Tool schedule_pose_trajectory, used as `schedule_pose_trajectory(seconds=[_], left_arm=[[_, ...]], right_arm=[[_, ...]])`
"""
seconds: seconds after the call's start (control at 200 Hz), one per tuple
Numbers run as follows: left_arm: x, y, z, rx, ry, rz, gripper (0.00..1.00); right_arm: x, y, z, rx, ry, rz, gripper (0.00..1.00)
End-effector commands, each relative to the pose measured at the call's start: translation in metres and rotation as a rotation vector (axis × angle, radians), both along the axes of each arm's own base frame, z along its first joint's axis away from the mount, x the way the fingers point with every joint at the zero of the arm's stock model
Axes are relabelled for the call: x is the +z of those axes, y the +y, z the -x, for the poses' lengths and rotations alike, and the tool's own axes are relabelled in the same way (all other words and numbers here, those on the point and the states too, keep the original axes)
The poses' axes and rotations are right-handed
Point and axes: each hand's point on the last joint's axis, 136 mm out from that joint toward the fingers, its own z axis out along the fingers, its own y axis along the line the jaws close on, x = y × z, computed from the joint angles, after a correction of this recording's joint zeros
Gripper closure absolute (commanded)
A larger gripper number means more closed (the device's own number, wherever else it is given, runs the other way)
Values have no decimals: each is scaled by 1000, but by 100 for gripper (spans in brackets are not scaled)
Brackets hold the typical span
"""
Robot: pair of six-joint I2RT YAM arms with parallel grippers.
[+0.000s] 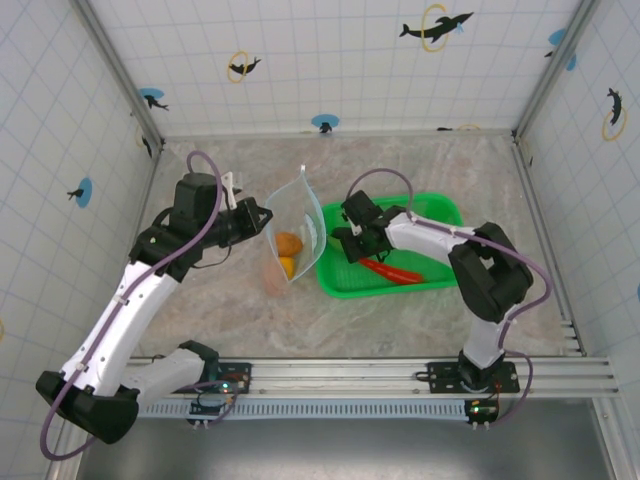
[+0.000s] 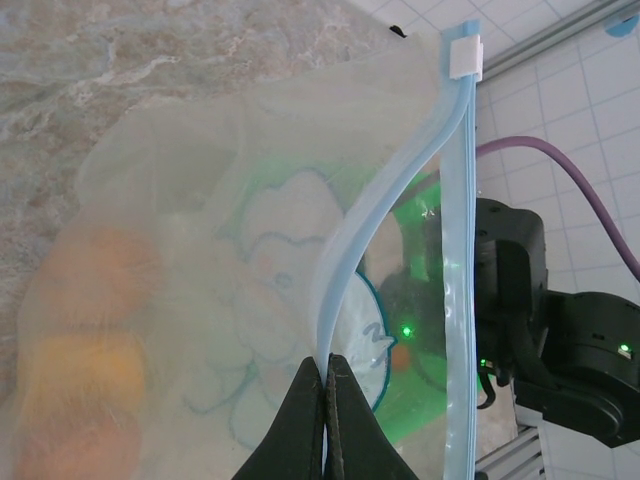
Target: Place the food in the zip-top bag and seal the zipper
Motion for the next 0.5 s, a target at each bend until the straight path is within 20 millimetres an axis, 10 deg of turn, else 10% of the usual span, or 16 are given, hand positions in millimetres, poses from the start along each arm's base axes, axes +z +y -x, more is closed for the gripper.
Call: schedule_pose_trajectory(seconds=[0.0,0.495], left_arm=[[13,-2,1,-29,-66,13,100],[14,-3,-1,-29,-62,25,100]], right_arm=[[-4,3,-4,44,-16,77,32],[17,9,3,85,-65,5,65]])
